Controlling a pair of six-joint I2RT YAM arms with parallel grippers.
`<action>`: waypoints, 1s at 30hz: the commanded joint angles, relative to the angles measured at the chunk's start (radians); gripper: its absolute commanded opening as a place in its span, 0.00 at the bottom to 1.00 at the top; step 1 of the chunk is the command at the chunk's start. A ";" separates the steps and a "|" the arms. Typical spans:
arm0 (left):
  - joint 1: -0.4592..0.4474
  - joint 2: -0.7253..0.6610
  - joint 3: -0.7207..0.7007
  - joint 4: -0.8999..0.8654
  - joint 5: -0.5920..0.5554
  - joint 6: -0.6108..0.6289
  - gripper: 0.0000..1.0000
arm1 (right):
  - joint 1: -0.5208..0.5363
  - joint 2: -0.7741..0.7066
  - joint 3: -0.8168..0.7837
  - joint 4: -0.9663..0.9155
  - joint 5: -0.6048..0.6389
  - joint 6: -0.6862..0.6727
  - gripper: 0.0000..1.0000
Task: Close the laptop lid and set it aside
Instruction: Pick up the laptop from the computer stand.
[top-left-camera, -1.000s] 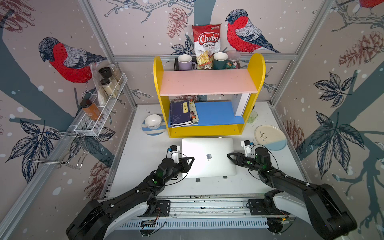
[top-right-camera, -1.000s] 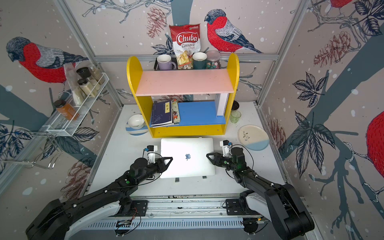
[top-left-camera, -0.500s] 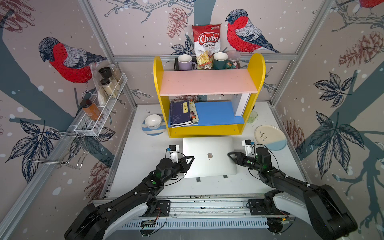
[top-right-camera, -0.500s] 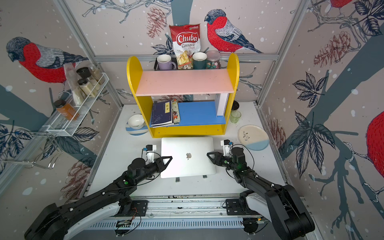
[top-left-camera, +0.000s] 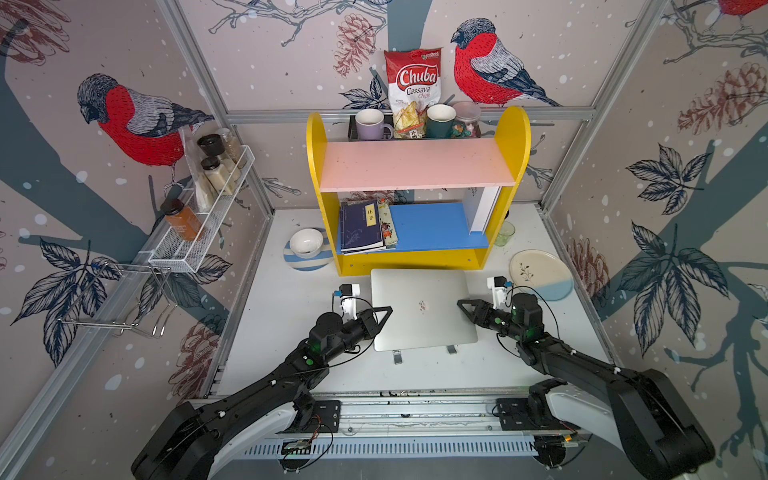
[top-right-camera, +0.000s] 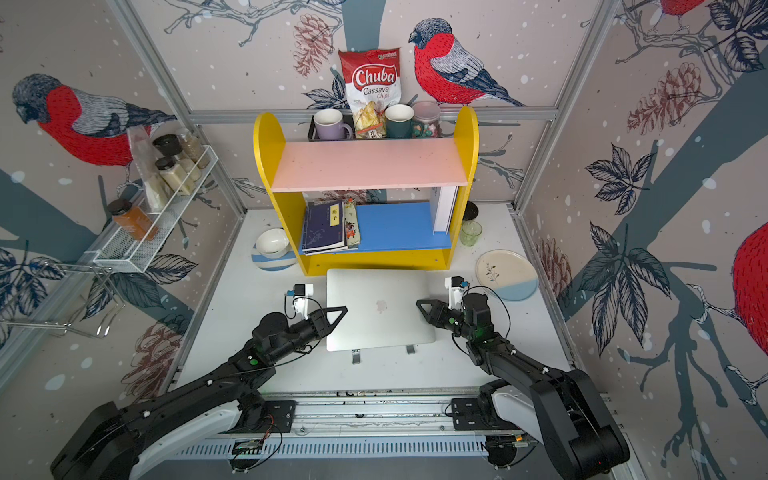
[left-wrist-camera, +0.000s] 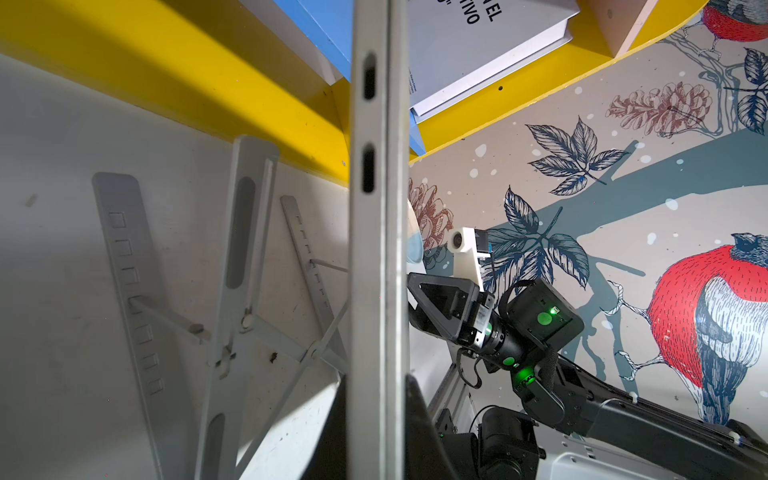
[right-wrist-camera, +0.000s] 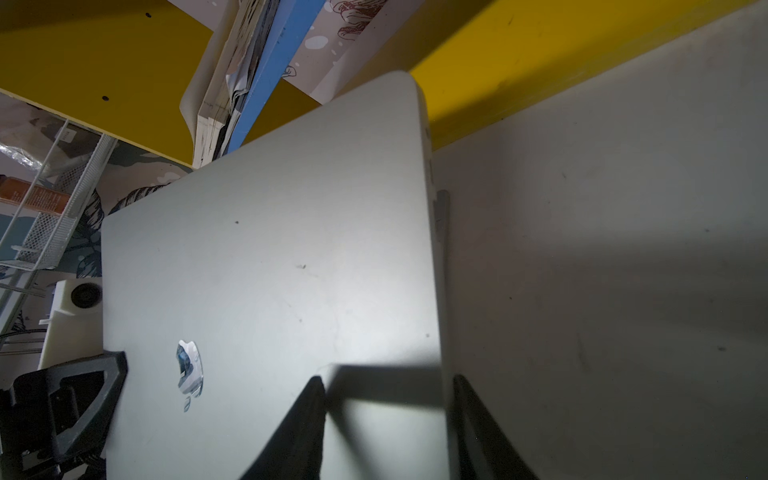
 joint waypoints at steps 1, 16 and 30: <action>-0.003 0.013 0.014 0.008 0.091 0.051 0.00 | 0.033 -0.006 0.013 0.059 -0.277 0.035 0.45; 0.039 -0.140 0.003 -0.051 0.030 -0.020 0.00 | 0.019 -0.098 0.041 -0.084 -0.255 0.014 0.68; 0.104 -0.178 -0.014 0.053 0.038 -0.149 0.00 | 0.012 -0.219 0.093 -0.196 -0.291 0.042 0.76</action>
